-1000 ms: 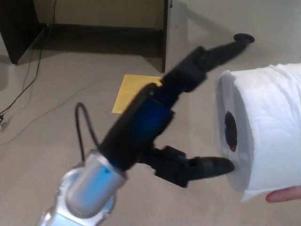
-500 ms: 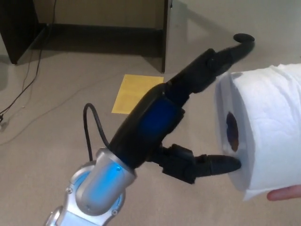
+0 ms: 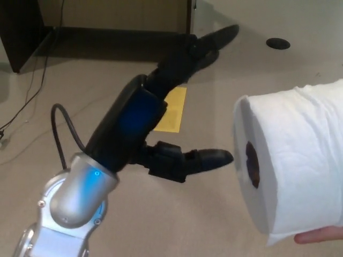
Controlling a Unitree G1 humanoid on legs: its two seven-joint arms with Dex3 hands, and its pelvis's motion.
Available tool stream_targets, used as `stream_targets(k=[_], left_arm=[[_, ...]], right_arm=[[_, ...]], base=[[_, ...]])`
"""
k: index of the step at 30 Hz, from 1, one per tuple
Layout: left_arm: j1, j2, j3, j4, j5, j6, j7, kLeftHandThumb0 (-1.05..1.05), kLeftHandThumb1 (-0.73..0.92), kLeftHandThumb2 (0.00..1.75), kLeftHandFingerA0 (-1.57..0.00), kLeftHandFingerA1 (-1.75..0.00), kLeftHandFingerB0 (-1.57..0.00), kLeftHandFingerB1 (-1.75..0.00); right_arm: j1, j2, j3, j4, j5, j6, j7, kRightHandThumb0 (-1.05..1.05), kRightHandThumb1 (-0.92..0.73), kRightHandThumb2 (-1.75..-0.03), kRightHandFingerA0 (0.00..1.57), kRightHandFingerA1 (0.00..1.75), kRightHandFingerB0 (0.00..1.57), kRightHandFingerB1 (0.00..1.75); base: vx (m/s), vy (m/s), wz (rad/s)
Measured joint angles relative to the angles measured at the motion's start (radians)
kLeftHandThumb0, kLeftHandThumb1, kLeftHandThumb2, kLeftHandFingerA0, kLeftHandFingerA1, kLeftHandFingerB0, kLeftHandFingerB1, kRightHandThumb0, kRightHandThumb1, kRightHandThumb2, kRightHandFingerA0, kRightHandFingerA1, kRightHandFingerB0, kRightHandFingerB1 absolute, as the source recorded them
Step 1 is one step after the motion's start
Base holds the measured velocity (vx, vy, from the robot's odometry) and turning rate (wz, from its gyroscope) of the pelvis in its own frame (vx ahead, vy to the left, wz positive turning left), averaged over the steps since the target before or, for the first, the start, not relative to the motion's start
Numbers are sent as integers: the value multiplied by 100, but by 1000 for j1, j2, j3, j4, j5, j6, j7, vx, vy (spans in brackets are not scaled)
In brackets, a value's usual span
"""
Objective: A person is holding a toilet paper roll and the robot extends its left hand to grab the roll by inserting its thumb into the gap in the middle and brings its hand down by its side. Then it extends its arm again to hand the toilet paper roll back to the person.
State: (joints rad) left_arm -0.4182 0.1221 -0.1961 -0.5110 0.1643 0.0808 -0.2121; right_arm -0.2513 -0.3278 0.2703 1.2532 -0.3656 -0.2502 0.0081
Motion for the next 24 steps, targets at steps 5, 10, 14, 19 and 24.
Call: stream_targets(k=[5, 10, 14, 19, 24], left_arm=[[-1, -1, 2, 1, -11, 0, -3, -49, 39, 62, -22, -40, -13, -33], [0, -7, -8, 2, -14, -5, -4, -45, 38, 60, -22, -39, -12, -32], [0, -13, -23, 2, -13, -5, -4, -46, 38, 61, -23, -40, -12, -32], [1, -33, -40, 7, -12, -8, -2, -44, 38, 60, -24, -39, -15, -32], [26, -43, -65, 2, -9, -11, 0, -45, 37, 60, -23, -39, -13, -32]], right_arm=[[0, 0, 1, 0, -1, 0, 0, -38, -68, -60, 69, 61, 46, 40], [-1, 0, 1, 0, -1, 0, 0, -38, -68, -60, 69, 58, 46, 40], [-6, 0, 1, 1, -1, 0, 0, -44, -54, -86, 62, 66, 40, 53], [-15, 0, 1, 3, -1, 0, 1, -38, -67, -60, 68, 60, 47, 41], [-15, 0, 3, 4, -2, -2, 1, -44, -55, -86, 62, 66, 40, 53]], base=[[0, 0, 0], [0, 0, 0], [0, 0, 0], [0, 0, 0], [0, 0, 0]])
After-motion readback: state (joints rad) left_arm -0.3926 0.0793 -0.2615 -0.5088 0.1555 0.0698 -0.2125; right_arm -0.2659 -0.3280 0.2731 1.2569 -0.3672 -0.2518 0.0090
